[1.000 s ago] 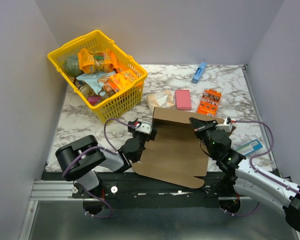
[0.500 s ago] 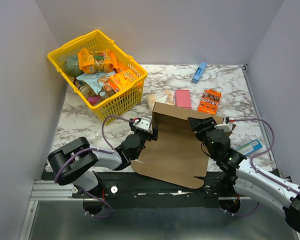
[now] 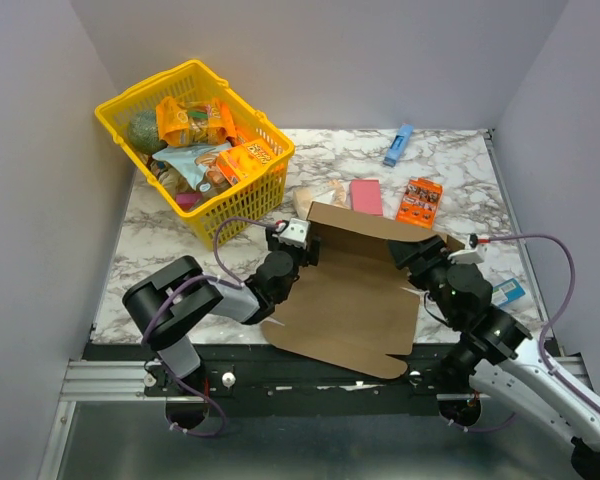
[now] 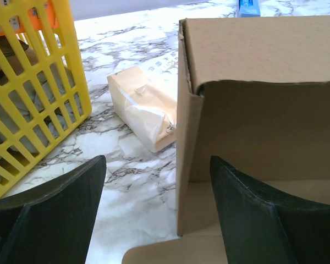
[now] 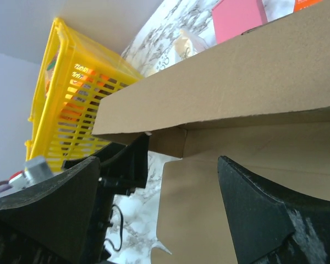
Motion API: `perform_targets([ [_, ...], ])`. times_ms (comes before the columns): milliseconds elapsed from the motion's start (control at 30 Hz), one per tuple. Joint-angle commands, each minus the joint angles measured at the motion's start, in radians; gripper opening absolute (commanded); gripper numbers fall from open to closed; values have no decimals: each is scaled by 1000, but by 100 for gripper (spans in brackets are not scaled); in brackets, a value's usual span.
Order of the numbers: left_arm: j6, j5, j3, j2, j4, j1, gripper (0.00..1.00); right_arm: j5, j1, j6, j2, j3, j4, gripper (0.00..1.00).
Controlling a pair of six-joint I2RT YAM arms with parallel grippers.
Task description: Fold the paper box
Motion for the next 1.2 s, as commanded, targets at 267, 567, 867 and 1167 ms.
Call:
perform_targets([
  [267, 43, 103, 101, 126, 107, 33, 66, 54, -3, -117, -104, 307, -680, 100],
  [567, 138, -7, 50, 136, 265, 33, 11, -70, -3, -312, 224, 600, -769, 100],
  [867, 218, -105, -120, -31, 265, 30, 6, -120, -29, -404, 447, 768, -679, 100],
  [1167, 199, -184, -257, -208, 199, 12, 6, -291, -84, -400, 541, 685, -555, 100],
])
